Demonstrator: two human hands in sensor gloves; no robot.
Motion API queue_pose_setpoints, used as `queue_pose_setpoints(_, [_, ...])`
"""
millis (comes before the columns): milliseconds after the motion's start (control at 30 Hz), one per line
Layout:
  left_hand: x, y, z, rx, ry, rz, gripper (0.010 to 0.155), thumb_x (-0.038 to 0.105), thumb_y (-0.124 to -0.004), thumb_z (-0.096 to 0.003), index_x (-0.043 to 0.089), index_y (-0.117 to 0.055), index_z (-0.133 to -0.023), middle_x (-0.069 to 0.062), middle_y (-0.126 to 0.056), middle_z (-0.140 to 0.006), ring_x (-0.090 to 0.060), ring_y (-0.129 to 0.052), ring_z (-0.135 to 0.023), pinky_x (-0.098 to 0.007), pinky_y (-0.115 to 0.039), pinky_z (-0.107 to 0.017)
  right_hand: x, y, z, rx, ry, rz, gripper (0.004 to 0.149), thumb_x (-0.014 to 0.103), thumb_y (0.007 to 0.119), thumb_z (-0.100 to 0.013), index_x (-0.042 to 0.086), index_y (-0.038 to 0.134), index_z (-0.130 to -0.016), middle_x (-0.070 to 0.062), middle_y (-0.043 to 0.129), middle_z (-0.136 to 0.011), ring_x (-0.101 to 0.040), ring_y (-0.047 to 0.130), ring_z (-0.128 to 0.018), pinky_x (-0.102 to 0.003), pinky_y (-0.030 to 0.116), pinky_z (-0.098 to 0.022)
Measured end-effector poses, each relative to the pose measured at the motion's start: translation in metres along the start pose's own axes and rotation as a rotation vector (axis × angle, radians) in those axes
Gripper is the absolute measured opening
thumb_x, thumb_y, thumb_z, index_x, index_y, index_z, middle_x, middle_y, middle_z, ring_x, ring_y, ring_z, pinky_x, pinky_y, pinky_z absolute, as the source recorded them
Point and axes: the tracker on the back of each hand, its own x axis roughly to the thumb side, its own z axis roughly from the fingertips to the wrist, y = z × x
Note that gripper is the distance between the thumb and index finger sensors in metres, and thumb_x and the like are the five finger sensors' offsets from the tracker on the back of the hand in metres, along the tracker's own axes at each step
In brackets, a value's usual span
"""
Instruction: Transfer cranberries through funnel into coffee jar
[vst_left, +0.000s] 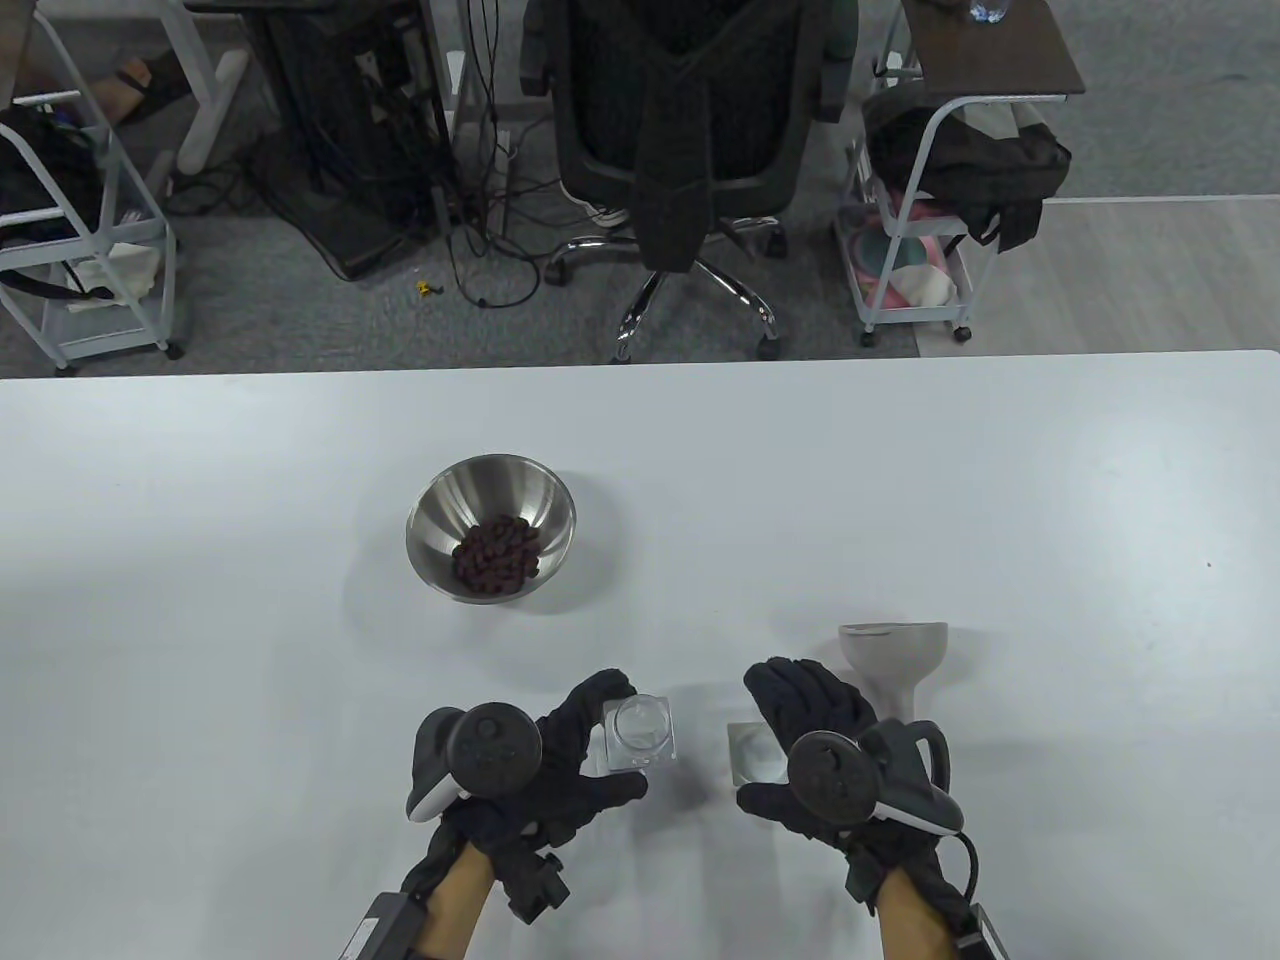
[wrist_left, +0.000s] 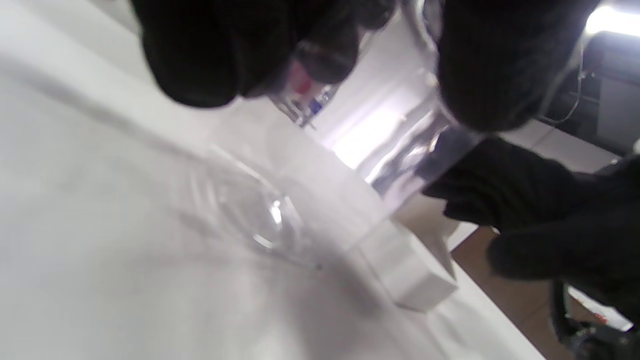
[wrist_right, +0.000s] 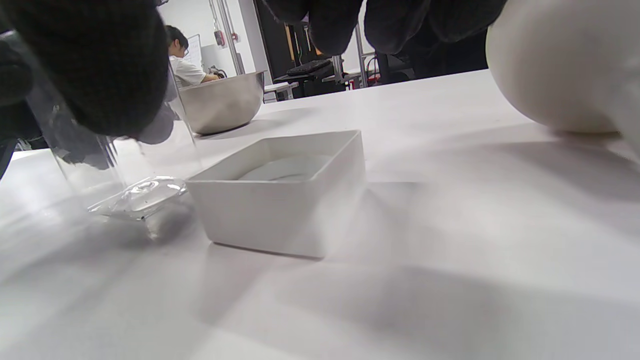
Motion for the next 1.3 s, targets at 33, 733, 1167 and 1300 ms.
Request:
queue_pose_setpoints(33, [0.000,0.000,0.000,0.001,0.001,-0.002,0.098,0.057,-0.087,-0.0426,0.015,-0.035,-0.113,-0.013,-0.059,-0.114,-0.044,-0.081,-0.097,-0.049,-0.082,-0.057,0.000,0.000,0.000,-0.003,-0.001,-0.006,0.105,0.063,0.087,-0.047,0.014,0.027,-0.119,-0.020,0.040,-0.125,-0.053,0.048,-0.115,-0.068,0.050,-0.077])
queue_pose_setpoints(733, [-0.002,0.013,0.005,-0.003,-0.023,0.002,0.113,0.055,-0.094,-0.0377,0.009,-0.025,-0.114,-0.016,-0.047,-0.118,-0.049,-0.061,-0.107,-0.066,-0.062,-0.071,0.001,0.000,0.001,-0.045,-0.019,-0.035,0.106,0.065,0.085,-0.047,0.015,0.027,-0.119,-0.020,0.039,-0.125,-0.053,0.048,-0.115,-0.069,0.049,-0.077])
queue_pose_setpoints(1167, [-0.012,0.043,0.032,0.069,-0.020,-0.079,0.119,0.065,-0.091,-0.0353,0.008,-0.023,-0.115,-0.020,-0.041,-0.119,-0.055,-0.050,-0.108,-0.076,-0.045,-0.069,-0.007,-0.004,0.007,-0.133,0.000,-0.089,0.104,0.069,0.081,-0.047,0.016,0.029,-0.119,-0.019,0.041,-0.124,-0.052,0.049,-0.115,-0.068,0.050,-0.077])
queue_pose_setpoints(1300, [-0.017,0.052,0.042,0.107,-0.006,-0.100,0.120,0.066,-0.090,-0.0352,0.008,-0.022,-0.115,-0.021,-0.040,-0.119,-0.056,-0.047,-0.108,-0.078,-0.043,-0.068,-0.016,-0.009,0.013,-0.177,0.031,-0.115,0.102,0.069,0.081,-0.047,0.017,0.030,-0.119,-0.019,0.042,-0.124,-0.052,0.048,-0.115,-0.068,0.050,-0.077])
